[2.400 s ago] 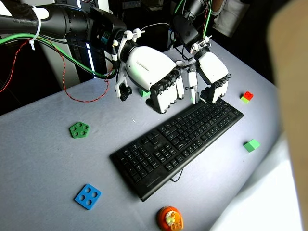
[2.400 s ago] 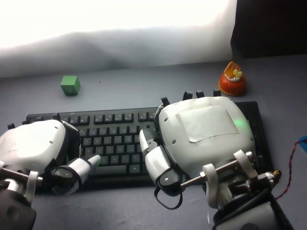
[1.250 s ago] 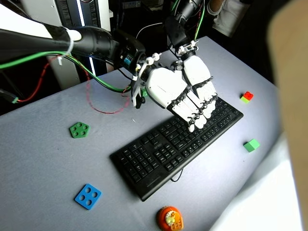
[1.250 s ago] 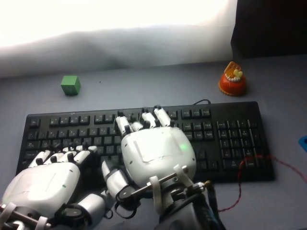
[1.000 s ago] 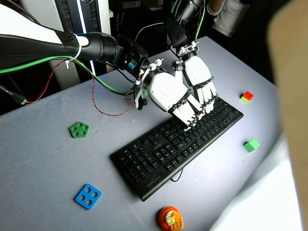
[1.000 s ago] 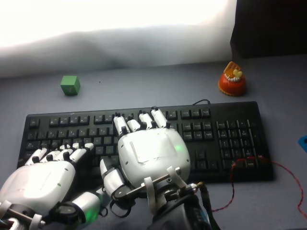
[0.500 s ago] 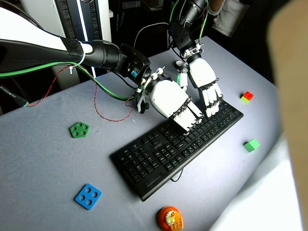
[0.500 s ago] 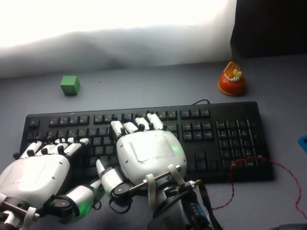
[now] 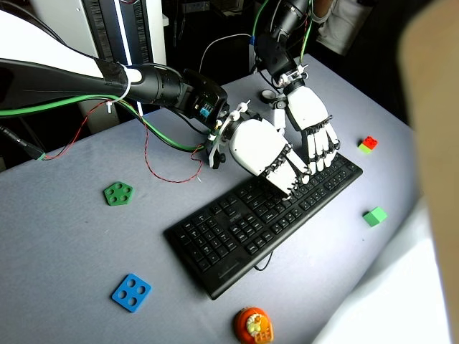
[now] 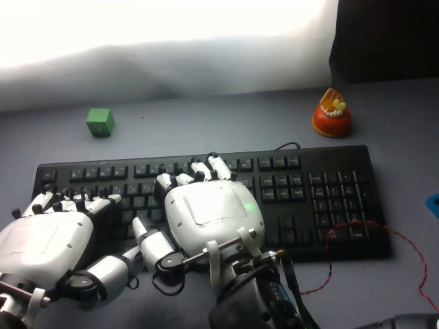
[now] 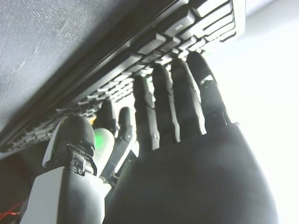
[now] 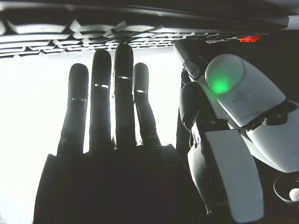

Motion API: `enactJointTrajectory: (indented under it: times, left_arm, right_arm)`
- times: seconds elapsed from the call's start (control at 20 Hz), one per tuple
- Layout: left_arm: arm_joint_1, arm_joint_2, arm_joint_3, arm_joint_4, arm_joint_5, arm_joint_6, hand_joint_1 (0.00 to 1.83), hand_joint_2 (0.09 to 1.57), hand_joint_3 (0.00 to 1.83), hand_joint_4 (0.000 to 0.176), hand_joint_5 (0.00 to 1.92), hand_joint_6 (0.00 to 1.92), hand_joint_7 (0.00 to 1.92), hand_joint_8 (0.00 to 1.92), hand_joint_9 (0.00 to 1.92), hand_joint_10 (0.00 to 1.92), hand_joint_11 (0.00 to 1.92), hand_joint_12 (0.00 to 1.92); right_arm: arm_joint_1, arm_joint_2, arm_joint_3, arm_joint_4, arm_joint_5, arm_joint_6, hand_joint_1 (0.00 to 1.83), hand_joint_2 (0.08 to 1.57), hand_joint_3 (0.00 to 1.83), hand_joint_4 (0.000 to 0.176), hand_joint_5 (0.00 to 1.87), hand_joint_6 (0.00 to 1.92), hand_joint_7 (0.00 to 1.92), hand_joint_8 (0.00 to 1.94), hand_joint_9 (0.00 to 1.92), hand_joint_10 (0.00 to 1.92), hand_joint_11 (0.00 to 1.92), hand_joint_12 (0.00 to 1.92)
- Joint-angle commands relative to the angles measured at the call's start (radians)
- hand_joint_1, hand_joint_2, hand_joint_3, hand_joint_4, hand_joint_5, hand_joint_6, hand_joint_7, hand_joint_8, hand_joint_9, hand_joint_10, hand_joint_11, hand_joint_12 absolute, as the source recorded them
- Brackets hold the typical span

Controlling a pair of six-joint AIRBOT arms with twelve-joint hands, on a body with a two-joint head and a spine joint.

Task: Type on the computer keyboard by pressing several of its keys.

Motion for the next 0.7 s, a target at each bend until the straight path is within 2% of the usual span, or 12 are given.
enactJointTrajectory:
  times: [0.0, 0.1, 0.2, 0.3, 0.4, 0.5, 0.65]
  left_arm:
    - [0.004, 0.006, 0.004, 0.0, -0.054, 0.004, 0.19, 1.32, 0.0, 0.0, 0.6, 0.05, 0.42, 0.0, 0.3, 0.0, 0.0, 0.84]
    - [0.002, 0.006, 0.004, 0.0, -0.053, 0.004, 0.23, 1.31, 0.0, 0.0, 0.42, 0.0, 0.45, 0.01, 0.36, 0.02, 0.0, 0.91]
    - [0.002, 0.007, 0.003, 0.0, -0.053, 0.004, 0.2, 1.32, 0.0, 0.002, 0.33, 0.0, 0.45, 0.0, 0.39, 0.02, 0.0, 0.97]
    - [0.002, 0.007, 0.002, 0.0, -0.053, 0.004, 0.25, 1.38, 0.02, 0.0, 0.39, 0.02, 0.41, 0.0, 0.38, 0.01, 0.0, 1.03]
    - [0.002, 0.008, 0.002, 0.0, -0.053, 0.004, 0.39, 1.44, 0.04, 0.0, 0.39, 0.01, 0.37, 0.0, 0.36, 0.0, 0.0, 1.03]
    - [0.002, 0.008, 0.002, 0.0, -0.054, 0.004, 0.29, 1.46, 0.04, 0.0, 0.43, 0.02, 0.37, 0.0, 0.36, 0.0, 0.0, 1.04]
    - [0.006, 0.008, 0.001, 0.0, -0.055, 0.004, 0.1, 1.39, 0.0, 0.0, 0.45, 0.02, 0.38, 0.0, 0.35, 0.0, 0.0, 1.04]
  right_arm:
    - [-0.002, 0.001, 0.008, -0.046, 0.024, 0.003, 0.21, 1.38, 0.0, 0.0, 0.4, 0.89, 0.56, 0.21, 0.25, 0.85, 0.0, 1.49]
    - [0.002, 0.001, 0.008, -0.034, 0.022, -0.009, 0.2, 1.38, 0.0, 0.0, 0.26, 0.84, 0.67, 0.2, 0.41, 0.87, 0.0, 1.45]
    - [0.01, 0.0, 0.008, -0.003, 0.02, -0.027, 0.16, 1.39, 0.0, 0.0, 0.23, 0.74, 0.69, 0.2, 0.42, 0.95, 0.0, 1.5]
    - [0.02, -0.001, 0.008, 0.025, 0.018, -0.043, 0.09, 1.43, 0.01, 0.0, 0.29, 0.73, 0.65, 0.19, 0.38, 0.97, 0.0, 1.57]
    - [0.024, -0.002, 0.009, 0.032, 0.01, -0.047, 0.3, 1.48, 0.02, 0.0, 0.3, 0.74, 0.59, 0.15, 0.29, 0.97, 0.0, 1.61]
    - [0.025, -0.002, 0.01, 0.035, 0.006, -0.053, 0.34, 1.48, 0.02, 0.0, 0.3, 0.76, 0.59, 0.14, 0.27, 0.99, 0.0, 1.66]
    - [0.025, -0.002, 0.01, 0.044, 0.001, -0.065, 0.26, 1.49, 0.02, 0.0, 0.29, 0.77, 0.59, 0.12, 0.27, 0.98, 0.0, 1.64]
